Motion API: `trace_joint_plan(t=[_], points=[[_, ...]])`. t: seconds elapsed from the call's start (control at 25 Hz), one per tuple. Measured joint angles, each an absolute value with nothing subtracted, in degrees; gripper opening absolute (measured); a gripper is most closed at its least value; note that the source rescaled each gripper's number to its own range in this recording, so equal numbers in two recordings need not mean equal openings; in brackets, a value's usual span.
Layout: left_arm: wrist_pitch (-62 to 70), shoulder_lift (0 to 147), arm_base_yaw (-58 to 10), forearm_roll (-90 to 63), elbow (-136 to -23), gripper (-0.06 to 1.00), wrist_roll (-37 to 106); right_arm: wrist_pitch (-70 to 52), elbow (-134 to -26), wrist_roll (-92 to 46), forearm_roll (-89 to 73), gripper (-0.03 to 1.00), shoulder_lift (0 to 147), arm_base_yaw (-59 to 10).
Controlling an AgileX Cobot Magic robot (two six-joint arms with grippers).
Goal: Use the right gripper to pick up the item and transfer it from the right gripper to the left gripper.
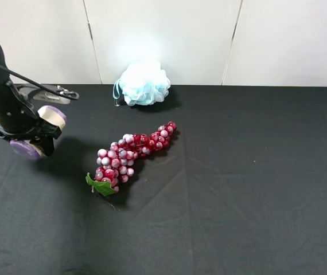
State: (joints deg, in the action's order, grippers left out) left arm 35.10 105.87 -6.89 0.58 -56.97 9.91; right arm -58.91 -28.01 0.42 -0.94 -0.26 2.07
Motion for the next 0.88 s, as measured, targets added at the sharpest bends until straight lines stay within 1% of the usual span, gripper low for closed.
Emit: trace_joint_plan(t=[0.24,0.28,0.32,0.36,0.4,0.48,0.52,0.64,0.88], points=[[33.3,106.3,-6.9,0.5,-57.0,0.00,9.9,-58.9,-28.0,0.4,-0.9,0.99,-0.3,2.1],[33.0,106.3,-6.9,0.5,-57.0,0.09,9.8,-58.9,-28.0,0.4,-0.9,0.99,-0.3,2.1],[32.4,106.3,-6.9,0.5,-57.0,0.31,9.5,-58.9,-28.0,0.4,-0.9,0.99,-0.3,2.1],[31.9,106.3,-6.9,0.5,-57.0,0.56,9.2,-58.9,-28.0,0.4,-0.9,0.99,-0.3,2.1],[31.6,106.3,-6.9,0.5,-57.1,0.73,9.2,-58.9,-28.0,0.4,-0.9,0.99,-0.3,2.1],[31.4,106.3,-6.9,0.5,-57.1,0.88,9.1,-58.9,-28.0,0.4,-0.9,0.99,-0.3,2.1],[31.4,106.3,-6.9,0.5,-57.1,0.93,9.1,-58.9,-28.0,0.4,-0.9,0.99,-0.3,2.1],[31.5,106.3,-6.9,0.5,-57.1,0.98,9.1,-58.9,-28.0,0.4,-0.9,0.99,-0.3,2.1],[32.8,106.1,-6.9,0.5,-57.1,1.00,9.0,-58.9,-28.0,0.4,-0.9,0.99,-0.3,2.1]])
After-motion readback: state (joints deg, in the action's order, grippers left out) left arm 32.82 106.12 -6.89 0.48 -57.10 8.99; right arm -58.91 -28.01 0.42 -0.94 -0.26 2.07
